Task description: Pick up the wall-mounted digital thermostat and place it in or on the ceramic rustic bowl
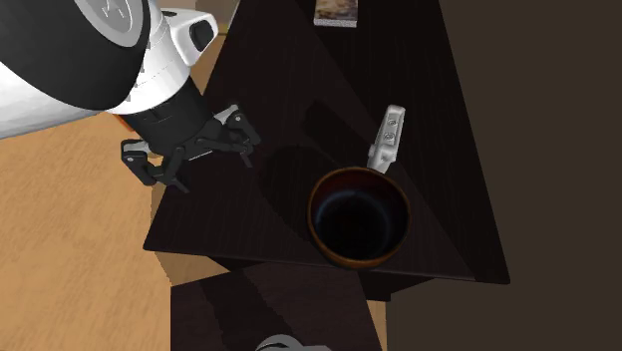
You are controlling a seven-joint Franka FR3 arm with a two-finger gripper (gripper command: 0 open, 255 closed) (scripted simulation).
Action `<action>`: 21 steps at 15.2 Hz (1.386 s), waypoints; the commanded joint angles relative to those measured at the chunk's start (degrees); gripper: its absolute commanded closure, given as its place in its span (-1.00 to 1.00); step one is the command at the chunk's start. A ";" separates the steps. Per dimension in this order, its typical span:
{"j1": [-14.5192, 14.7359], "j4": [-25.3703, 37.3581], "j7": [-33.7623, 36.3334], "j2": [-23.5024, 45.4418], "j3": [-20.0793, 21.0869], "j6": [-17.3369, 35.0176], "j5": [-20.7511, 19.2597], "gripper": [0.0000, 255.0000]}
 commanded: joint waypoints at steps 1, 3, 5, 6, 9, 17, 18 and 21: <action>0.00 0.00 0.00 0.00 0.00 0.00 0.00 -1.00; -1.64 0.86 -0.61 1.68 -2.30 0.77 -1.13 -1.00; -3.23 1.87 -1.22 3.48 -4.57 1.52 -2.14 -1.00; -4.00 2.42 -1.52 4.42 -5.71 1.88 -2.61 -1.00; -6.18 4.30 -2.42 7.39 -9.10 2.93 -3.83 -1.00; -11.28 10.74 -5.07 16.33 -18.10 5.26 -5.46 -1.00; -11.85 11.68 -5.44 17.55 -19.23 5.50 -5.48 -1.00; -13.49 14.68 -6.66 21.34 -22.63 6.11 -5.24 -1.00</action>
